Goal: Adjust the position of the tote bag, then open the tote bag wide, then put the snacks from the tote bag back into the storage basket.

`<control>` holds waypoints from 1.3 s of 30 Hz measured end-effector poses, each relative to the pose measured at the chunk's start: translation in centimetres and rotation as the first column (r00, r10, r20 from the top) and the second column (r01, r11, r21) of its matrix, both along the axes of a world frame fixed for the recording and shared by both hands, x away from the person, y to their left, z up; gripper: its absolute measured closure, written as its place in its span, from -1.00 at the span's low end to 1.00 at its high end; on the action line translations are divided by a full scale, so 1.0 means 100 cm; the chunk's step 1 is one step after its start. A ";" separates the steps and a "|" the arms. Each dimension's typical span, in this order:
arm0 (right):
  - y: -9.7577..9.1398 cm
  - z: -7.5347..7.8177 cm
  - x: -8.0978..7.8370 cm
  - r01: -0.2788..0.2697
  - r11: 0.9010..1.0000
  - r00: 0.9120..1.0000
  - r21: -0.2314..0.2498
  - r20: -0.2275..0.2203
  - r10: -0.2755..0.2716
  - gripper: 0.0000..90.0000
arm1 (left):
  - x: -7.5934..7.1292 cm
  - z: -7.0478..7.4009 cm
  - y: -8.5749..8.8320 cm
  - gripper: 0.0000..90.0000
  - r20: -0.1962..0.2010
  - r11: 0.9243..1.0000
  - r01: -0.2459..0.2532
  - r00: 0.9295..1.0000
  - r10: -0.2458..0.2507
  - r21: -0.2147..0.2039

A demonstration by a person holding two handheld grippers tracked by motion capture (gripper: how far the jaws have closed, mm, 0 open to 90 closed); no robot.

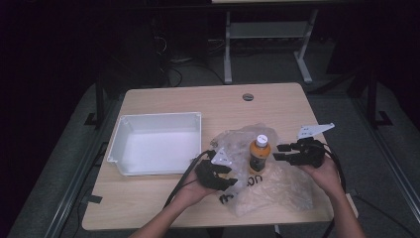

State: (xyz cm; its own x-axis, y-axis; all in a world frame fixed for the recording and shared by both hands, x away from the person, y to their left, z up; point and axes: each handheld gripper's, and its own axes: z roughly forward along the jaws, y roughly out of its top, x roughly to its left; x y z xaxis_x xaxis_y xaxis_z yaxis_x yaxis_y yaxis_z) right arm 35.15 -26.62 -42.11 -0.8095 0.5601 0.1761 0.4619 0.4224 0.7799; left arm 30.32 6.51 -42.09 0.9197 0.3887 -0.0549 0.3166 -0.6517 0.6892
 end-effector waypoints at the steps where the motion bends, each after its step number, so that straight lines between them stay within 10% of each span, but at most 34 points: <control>1: -0.002 0.001 -0.002 0.001 1.000 1.000 0.000 0.002 -0.001 0.12 | 0.001 0.003 0.001 0.15 -0.002 1.000 0.009 1.000 -0.009 -0.005; 15: -0.020 0.011 -0.030 0.033 0.999 0.999 -0.003 0.027 -0.032 -0.13 | 0.011 0.031 0.012 -0.21 -0.003 0.999 0.021 1.000 -0.021 -0.038; 39: -0.026 0.015 -0.049 0.030 1.000 0.998 -0.009 0.053 -0.029 -0.18 | 0.019 0.066 0.006 -0.26 0.058 0.996 0.079 0.995 -0.082 0.052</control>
State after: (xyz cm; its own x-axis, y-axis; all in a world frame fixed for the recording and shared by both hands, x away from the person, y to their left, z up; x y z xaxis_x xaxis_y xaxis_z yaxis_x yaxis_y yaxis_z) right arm 30.22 -29.19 -40.59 -0.8005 0.5855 0.1282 0.4329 0.4169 0.7992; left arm 32.23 7.10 -35.45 0.9491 0.3145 0.0192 0.2207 -0.7072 0.6717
